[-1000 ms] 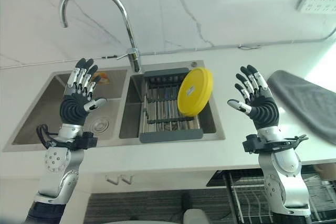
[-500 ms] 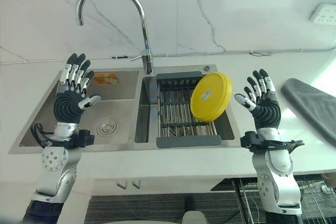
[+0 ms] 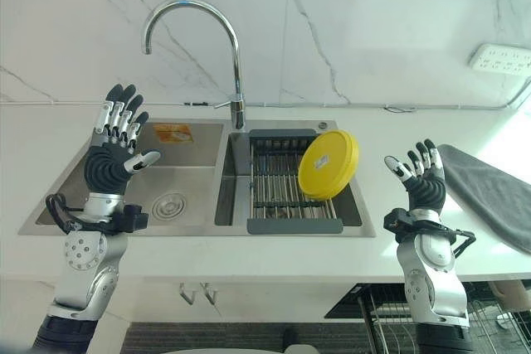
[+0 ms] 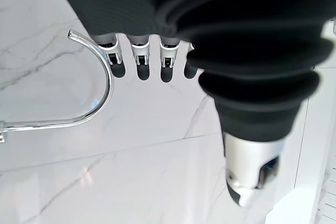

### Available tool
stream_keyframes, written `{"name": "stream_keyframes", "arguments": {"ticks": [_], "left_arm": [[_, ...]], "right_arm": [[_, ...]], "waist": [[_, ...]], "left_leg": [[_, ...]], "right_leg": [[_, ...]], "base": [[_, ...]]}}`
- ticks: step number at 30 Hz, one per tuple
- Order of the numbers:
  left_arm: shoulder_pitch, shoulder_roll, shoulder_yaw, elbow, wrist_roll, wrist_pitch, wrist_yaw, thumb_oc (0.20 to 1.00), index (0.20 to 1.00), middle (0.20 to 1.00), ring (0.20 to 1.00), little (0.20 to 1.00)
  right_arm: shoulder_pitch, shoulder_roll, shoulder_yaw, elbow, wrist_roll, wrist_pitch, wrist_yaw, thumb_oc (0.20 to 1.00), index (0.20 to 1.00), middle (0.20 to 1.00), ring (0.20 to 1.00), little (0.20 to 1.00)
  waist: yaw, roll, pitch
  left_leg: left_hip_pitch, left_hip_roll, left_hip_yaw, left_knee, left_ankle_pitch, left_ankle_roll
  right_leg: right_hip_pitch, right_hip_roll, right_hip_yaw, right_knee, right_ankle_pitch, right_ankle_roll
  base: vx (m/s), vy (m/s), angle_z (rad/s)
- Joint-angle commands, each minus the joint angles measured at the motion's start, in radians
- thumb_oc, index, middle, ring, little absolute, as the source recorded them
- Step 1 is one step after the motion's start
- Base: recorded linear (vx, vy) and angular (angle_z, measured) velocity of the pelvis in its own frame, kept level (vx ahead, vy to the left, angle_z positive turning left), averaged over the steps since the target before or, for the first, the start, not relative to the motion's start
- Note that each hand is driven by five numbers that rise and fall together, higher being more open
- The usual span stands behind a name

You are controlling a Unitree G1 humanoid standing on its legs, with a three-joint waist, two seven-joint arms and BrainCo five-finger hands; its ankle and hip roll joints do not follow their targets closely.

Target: Place the dishes in the dishwasher.

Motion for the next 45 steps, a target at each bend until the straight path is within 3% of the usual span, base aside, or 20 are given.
{"name": "stream_keyframes", "arguments": {"ticks": [1, 8, 28, 45], "left_arm": [[-0.07, 0.055, 0.002, 0.014, 0.022, -0.033, -0.008, 1.0, 1.0, 1.0, 1.0, 1.0], [-0.088, 0.054, -0.016, 0.043, 0.019, -0.026, -0.02, 1.0, 1.0, 1.0, 1.0, 1.0], [-0.094, 0.063, -0.018, 0.065, 0.006, -0.025, -0.024, 1.0, 1.0, 1.0, 1.0, 1.0], [-0.098, 0.074, -0.025, 0.068, -0.002, 0.0, -0.006, 1.0, 1.0, 1.0, 1.0, 1.0]], "right_arm": [[-0.117, -0.03, -0.024, 0.001, 0.048, 0.013, 0.026, 1.0, 1.0, 1.0, 1.0, 1.0], [-0.171, -0.046, 0.009, 0.142, 0.279, 0.107, 0.153, 1.0, 1.0, 1.0, 1.0, 1.0], [-0.209, -0.062, 0.015, 0.223, 0.344, 0.11, 0.162, 1.0, 1.0, 1.0, 1.0, 1.0], [-0.25, -0.099, 0.043, 0.314, 0.309, 0.162, 0.158, 1.0, 1.0, 1.0, 1.0, 1.0]], "waist": [[0.017, -0.005, 0.006], [0.041, -0.01, 0.0], [0.055, 0.0, -0.002], [0.075, -0.001, 0.004]], "left_leg": [[0.01, 0.001, -0.031, 0.007, -0.088, 0.025], [0.013, 0.004, -0.043, 0.007, -0.087, 0.016], [0.018, 0.002, -0.048, 0.007, -0.087, 0.014], [0.014, 0.002, -0.054, 0.007, -0.084, 0.011]], "right_leg": [[0.086, -0.02, -0.048, 0.001, -0.123, 0.037], [0.103, -0.015, -0.063, 0.001, -0.137, 0.031], [0.114, -0.014, -0.073, 0.001, -0.144, 0.029], [0.12, -0.015, -0.089, 0.001, -0.148, 0.026]], "base": [[0.0, 0.0, 0.0], [0.03, -0.02, 0.02], [0.0, -0.001, 0.01], [0.0, 0.0, 0.01]]}}
